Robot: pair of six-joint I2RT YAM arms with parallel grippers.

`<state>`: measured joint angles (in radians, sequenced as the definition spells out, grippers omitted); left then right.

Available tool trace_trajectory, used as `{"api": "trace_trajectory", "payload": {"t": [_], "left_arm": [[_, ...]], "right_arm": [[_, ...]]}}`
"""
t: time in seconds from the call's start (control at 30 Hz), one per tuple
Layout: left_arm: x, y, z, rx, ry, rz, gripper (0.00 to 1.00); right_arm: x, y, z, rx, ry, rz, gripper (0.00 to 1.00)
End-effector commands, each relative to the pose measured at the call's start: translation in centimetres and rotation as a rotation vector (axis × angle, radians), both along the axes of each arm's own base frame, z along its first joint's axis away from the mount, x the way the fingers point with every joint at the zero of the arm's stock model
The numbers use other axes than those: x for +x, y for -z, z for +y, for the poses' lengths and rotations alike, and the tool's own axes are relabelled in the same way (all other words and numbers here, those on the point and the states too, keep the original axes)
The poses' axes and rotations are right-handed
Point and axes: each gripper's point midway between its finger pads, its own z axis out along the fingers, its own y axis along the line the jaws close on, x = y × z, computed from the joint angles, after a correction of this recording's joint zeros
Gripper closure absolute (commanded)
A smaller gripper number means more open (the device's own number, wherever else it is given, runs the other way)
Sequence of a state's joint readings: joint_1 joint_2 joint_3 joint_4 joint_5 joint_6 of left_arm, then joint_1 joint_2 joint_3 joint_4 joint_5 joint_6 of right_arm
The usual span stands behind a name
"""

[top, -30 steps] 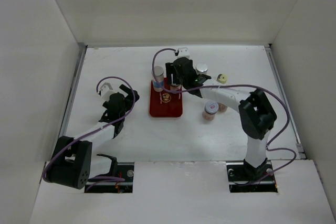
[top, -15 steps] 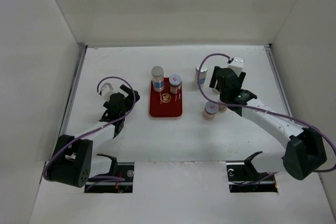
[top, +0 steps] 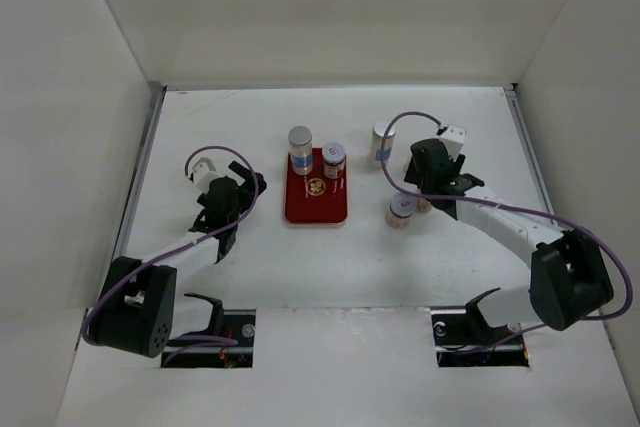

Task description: Organize the condiment bottles

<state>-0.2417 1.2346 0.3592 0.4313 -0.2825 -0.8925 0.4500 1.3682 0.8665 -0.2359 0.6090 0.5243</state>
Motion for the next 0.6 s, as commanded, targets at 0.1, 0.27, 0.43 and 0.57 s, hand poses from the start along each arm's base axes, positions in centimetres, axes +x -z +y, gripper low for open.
{"api": "trace_trajectory", "payload": {"t": [0.1,0.27,0.43,0.57], "left_arm": [[0.8,-1.7,-0.1,-0.027,-0.004,-0.066,0.0],[0.8,-1.6,-0.1,-0.026,-0.004,-0.062,0.0],[0.9,-1.4,-0.2,-0.025,-0.003,-0.056,0.0],[0.9,-1.3,-0.2,-0.024,-0.001,-0.051,0.0]], "right_arm": [[-0.6,2.2,-0.2,0.036,0.021,0.064,0.3],[-1.0,2.4,-0.7,0.034,0.035,0.059,0.5],[-0.6,-3.8,-0.7,0.014,0.065,-0.13,0.6],[-1.2,-12.0,3.0,0.011,-0.038,-0.35,0.6]]}}
